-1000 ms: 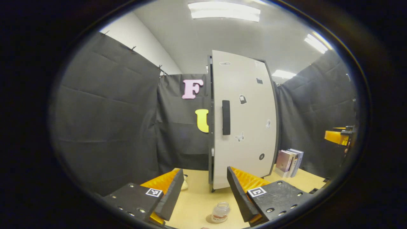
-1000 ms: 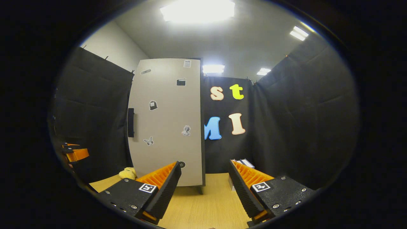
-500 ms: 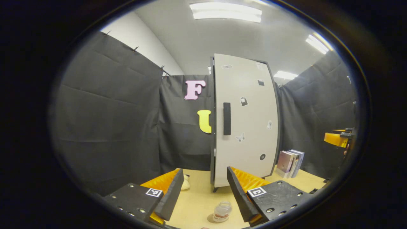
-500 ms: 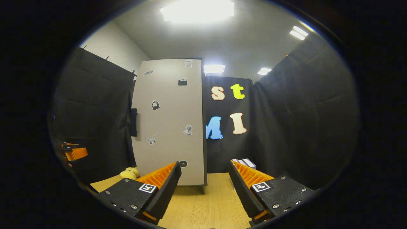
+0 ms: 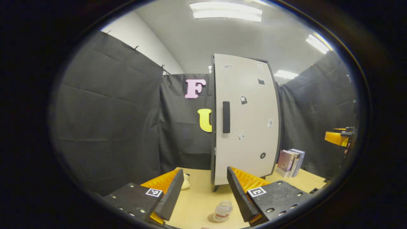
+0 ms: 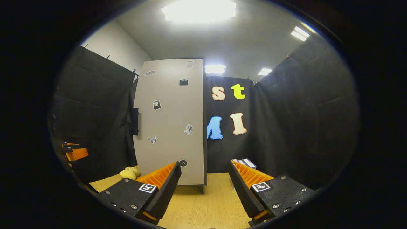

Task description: Open the cabinet door with the right hand, grasp the bottle in the cabinet with the left hand and place it on the coaster, then close the cabinet door with the right hand.

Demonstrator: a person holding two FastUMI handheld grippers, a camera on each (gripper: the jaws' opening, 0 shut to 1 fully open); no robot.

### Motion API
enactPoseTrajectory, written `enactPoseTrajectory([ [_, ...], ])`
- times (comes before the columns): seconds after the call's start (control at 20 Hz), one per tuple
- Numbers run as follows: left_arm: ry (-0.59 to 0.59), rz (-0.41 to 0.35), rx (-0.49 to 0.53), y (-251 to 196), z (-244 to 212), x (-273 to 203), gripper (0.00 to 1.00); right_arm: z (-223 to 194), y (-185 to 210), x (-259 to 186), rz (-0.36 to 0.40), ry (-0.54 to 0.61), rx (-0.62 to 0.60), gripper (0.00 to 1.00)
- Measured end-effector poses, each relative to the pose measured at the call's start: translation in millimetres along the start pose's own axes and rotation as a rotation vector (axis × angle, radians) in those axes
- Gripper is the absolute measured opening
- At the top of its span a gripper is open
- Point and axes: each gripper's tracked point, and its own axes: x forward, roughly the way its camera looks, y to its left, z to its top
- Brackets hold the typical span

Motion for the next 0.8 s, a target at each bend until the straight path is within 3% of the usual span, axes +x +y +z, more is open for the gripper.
enactPoseTrajectory([
  [0.1,0.003,0.000,-0.001,0.2,-1.1,2.2,0.85,0.7,-0.3,0.9,-0.002,-0.001,-0.001,0.93],
  [0.15,0.003,0.000,-0.002,0.0,-1.5,2.2,0.77,1.3,-0.8,1.3,-0.003,-0.003,-0.002,0.93],
  [0.8,0.009,-0.007,-0.003,-2.2,-7.3,13.3,0.78,6.2,3.0,8.7,-0.007,-0.009,-0.007,0.93],
])
